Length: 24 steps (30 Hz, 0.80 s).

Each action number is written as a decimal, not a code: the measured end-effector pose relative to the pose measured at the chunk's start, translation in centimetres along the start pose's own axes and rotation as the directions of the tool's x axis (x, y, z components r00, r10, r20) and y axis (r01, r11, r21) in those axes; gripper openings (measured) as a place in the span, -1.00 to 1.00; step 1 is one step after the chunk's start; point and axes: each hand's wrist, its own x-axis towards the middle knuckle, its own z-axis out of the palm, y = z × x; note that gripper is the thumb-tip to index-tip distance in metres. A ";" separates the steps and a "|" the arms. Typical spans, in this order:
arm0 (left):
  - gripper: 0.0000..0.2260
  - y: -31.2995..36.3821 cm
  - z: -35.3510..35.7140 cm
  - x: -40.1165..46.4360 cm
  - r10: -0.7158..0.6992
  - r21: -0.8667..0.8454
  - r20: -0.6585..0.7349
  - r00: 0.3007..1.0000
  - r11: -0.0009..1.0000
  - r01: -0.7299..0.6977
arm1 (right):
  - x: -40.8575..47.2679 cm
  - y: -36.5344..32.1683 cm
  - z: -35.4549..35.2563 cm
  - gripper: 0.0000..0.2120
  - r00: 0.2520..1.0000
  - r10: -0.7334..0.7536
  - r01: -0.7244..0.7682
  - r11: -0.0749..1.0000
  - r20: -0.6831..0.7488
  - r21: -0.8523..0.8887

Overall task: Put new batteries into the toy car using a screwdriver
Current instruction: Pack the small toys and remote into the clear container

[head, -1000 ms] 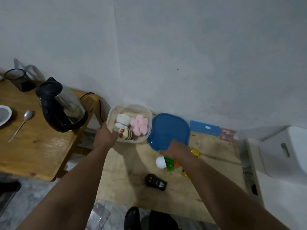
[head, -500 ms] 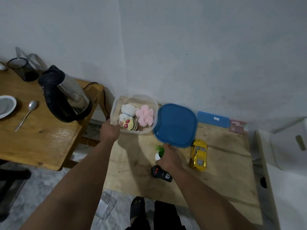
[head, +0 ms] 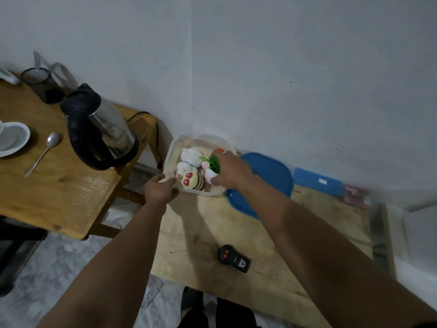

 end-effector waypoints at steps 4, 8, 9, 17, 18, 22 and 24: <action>-0.61 -0.1 0.4 0.1 -0.047 -0.075 -0.014 0.999 0.996 0.046 | 2.8 -0.9 2.9 -0.48 0.961 -0.006 0.065 0.977 0.277 -0.203; -0.76 0.2 0.7 0.0 -0.054 -0.078 -0.036 0.998 0.996 0.051 | 3.2 -0.9 4.4 -0.58 0.933 0.030 0.107 0.928 0.358 -0.358; -0.76 0.1 0.7 0.1 -0.051 -0.061 -0.043 0.998 0.997 0.048 | 3.4 -0.7 4.6 -0.56 0.933 0.032 0.124 0.906 0.358 -0.405; -0.72 0.7 0.3 -0.1 -0.040 0.001 0.009 0.999 0.999 0.040 | 0.2 0.2 2.0 -0.27 0.997 -0.032 0.050 0.966 0.074 -0.253; -0.70 0.8 0.2 -0.2 -0.036 0.013 0.013 0.999 0.999 0.036 | -1.0 0.4 2.1 -0.27 1.000 -0.027 0.029 0.979 0.012 -0.202; -0.66 0.6 -0.1 0.0 -0.045 0.006 0.039 0.998 0.999 0.045 | -6.8 2.9 5.0 -0.62 0.960 -0.109 0.112 0.994 -0.258 -0.005; -0.63 0.6 -0.1 0.1 -0.048 -0.008 0.051 0.998 0.999 0.048 | -9.8 3.7 6.6 -0.71 0.986 -0.092 0.099 0.994 -0.139 0.044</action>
